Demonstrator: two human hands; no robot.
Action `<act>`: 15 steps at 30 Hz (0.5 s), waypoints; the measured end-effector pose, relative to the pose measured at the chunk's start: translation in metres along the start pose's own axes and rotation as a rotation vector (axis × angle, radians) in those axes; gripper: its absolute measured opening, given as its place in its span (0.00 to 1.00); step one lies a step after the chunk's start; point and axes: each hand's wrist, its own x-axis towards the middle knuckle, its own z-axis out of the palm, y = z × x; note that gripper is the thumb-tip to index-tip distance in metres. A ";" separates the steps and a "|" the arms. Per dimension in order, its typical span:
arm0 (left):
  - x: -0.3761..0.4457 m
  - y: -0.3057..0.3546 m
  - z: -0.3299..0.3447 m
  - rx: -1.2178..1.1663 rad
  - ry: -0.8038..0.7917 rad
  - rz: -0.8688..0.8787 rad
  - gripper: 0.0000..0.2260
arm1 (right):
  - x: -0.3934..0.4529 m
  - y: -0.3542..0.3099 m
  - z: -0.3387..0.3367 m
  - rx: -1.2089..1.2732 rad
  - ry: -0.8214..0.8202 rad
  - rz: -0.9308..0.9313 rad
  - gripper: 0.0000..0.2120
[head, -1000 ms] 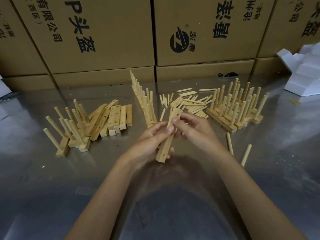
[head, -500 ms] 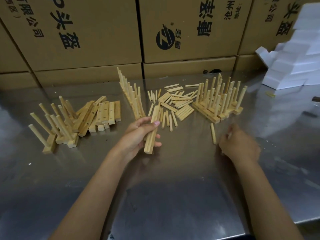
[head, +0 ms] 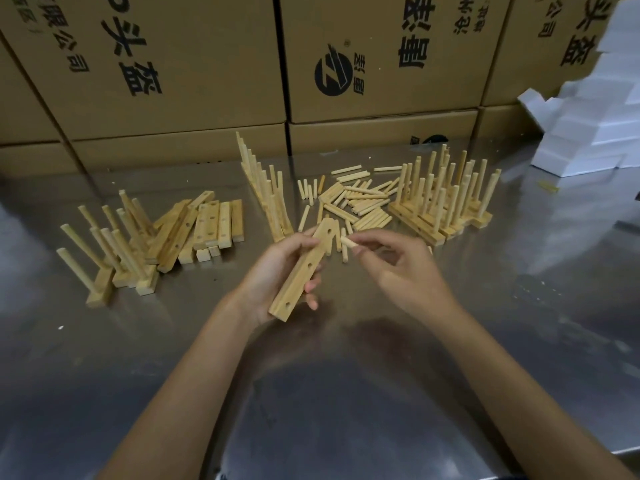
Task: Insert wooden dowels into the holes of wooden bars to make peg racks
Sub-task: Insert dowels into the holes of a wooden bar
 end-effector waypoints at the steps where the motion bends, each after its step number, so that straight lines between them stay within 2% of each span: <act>1: 0.000 0.001 0.000 0.003 0.002 0.002 0.15 | 0.007 -0.001 0.004 -0.051 -0.029 -0.011 0.09; 4: 0.001 0.002 -0.001 0.018 0.056 0.009 0.13 | 0.023 -0.003 0.009 -0.173 -0.060 -0.044 0.09; 9: 0.004 0.002 -0.007 0.134 0.086 0.023 0.13 | 0.027 0.009 0.019 -0.116 -0.007 -0.043 0.07; 15: 0.008 -0.003 -0.011 0.335 0.055 0.065 0.19 | 0.011 0.017 0.023 -0.138 0.031 -0.139 0.05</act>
